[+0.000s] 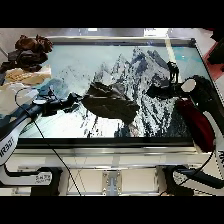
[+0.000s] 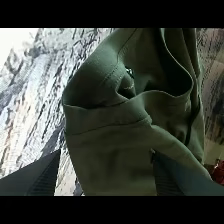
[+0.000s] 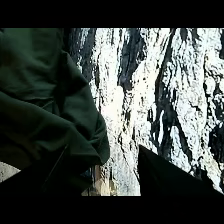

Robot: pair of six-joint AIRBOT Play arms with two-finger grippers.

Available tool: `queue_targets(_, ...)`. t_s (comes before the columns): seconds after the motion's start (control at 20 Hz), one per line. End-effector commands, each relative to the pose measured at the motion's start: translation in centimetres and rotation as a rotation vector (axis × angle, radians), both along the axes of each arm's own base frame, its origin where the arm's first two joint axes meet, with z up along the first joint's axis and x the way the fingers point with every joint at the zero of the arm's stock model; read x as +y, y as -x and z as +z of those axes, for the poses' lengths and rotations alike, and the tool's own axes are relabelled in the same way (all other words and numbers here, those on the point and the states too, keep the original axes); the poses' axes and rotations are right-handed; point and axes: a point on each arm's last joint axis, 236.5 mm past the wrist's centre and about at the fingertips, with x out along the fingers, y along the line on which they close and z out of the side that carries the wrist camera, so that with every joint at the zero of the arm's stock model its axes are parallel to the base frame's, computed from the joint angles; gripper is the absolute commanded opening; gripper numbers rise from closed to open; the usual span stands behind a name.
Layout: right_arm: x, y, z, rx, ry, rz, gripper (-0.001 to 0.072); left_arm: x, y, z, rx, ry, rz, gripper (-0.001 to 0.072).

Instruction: Fold the shirts.

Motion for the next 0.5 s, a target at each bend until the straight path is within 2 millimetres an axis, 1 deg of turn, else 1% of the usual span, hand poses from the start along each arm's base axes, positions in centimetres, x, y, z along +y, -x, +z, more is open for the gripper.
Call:
queue_targets(0.0, 0.2, 0.3, -0.1, 0.014, -0.005, 0.005, 0.0496, 0.6, -0.1, -0.4, 0.003, 0.016, 0.055, 0.0604)
queue_targets(0.15, 0.1, 0.3, -0.1, 0.012, -0.005, 0.004, 0.0496, 0.6, 0.5, -1.1, 0.027, -0.004, 0.037, 0.0604)
queue_targets(0.35, 0.3, 0.3, 0.0, 0.012, -0.011, 0.003, 0.0496, -0.7, 2.0, -3.6, 0.107, 0.02, -0.018, 0.0603)
queue_targets(0.45, 0.3, 0.3, 0.0, 0.012, -0.012, 0.003, 0.0496, -1.4, 1.9, -3.8, 0.107, 0.028, -0.025, 0.0603)
